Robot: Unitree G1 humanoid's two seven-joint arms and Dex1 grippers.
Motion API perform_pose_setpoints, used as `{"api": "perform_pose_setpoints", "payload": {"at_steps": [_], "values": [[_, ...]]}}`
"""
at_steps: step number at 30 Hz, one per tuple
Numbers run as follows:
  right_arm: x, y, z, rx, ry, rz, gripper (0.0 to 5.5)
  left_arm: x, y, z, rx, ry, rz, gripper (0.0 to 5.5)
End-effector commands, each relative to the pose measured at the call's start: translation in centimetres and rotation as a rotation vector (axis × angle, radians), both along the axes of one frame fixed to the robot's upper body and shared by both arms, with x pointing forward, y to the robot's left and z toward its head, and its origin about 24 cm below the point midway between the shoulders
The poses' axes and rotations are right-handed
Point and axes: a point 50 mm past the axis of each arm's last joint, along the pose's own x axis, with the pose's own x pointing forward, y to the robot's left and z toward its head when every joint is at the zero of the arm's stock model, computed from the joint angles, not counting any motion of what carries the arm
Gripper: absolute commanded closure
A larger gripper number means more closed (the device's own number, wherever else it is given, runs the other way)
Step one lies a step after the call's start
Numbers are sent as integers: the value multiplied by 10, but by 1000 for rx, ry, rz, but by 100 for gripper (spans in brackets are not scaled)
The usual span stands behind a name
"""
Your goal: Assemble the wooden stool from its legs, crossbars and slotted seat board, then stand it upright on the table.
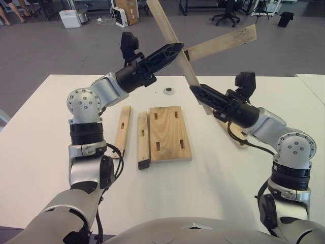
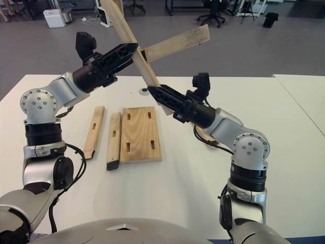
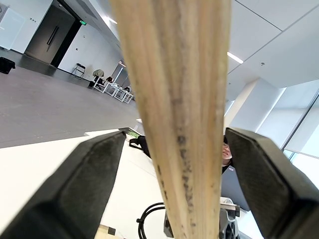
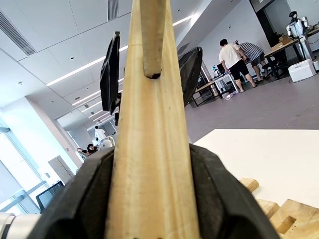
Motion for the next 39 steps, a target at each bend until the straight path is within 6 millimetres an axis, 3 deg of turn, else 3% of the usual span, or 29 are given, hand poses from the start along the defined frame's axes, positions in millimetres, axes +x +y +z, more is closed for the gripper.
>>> {"api": "perform_pose_setpoints", "payload": {"at_steps": [1, 10, 16, 23, 26, 32, 39], "values": [[-1, 0, 1, 4, 2, 33, 343, 0, 2, 6, -8, -12, -8, 181], [-12, -3, -7, -42, 36, 137, 343, 0, 8, 3, -30, 13, -2, 335], [-12, -7, -14, -43, 68, 148, 343, -3, 9, -1, -27, 24, -13, 338], [3, -16, -23, -34, 122, -39, 343, 5, 15, 0, -17, 7, 75, 338], [8, -24, -27, -8, 133, -151, 258, 13, 20, -5, 13, 3, 162, 339], [15, -51, -39, -3, 148, -399, 147, 22, 46, -16, 85, -58, 267, 340], [15, -79, -43, -15, 140, -572, 140, 12, 69, -11, 215, -317, 160, 340]]}}
